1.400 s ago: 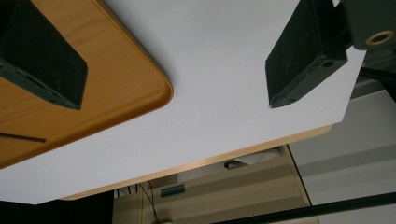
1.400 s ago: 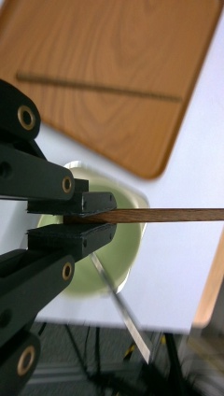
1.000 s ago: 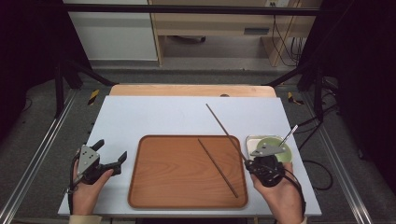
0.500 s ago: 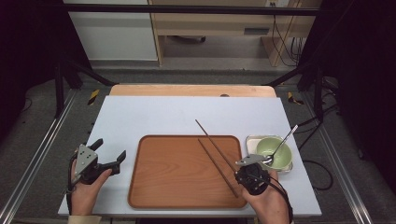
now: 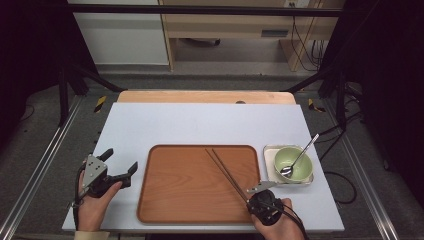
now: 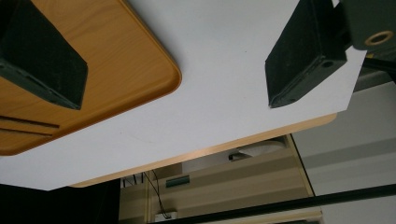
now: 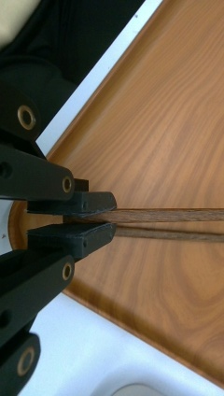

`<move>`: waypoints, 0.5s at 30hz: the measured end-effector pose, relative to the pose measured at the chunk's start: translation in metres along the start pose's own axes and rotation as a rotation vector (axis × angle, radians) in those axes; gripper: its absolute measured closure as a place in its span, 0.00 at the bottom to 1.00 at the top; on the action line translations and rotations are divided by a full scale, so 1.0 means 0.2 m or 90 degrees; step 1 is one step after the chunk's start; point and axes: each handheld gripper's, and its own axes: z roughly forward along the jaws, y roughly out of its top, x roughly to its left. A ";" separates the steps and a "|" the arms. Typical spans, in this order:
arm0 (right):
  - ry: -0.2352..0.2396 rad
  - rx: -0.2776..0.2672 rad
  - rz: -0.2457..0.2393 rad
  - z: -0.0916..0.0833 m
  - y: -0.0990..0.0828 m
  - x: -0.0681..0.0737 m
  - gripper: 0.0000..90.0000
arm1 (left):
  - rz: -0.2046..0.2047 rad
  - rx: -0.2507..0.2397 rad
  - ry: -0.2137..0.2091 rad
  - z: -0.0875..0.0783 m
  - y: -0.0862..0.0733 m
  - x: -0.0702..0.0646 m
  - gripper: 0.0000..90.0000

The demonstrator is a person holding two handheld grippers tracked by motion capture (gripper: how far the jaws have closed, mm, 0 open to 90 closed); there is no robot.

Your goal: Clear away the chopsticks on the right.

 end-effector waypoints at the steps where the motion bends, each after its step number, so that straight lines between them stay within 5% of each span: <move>1: 0.000 0.000 0.000 0.00 0.00 0.00 0.94 | 0.000 0.000 0.000 0.00 0.00 0.00 0.06; 15: 0.028 0.041 0.027 0.06 0.01 0.00 0.94 | 0.010 0.005 -0.004 0.01 0.01 -0.02 0.06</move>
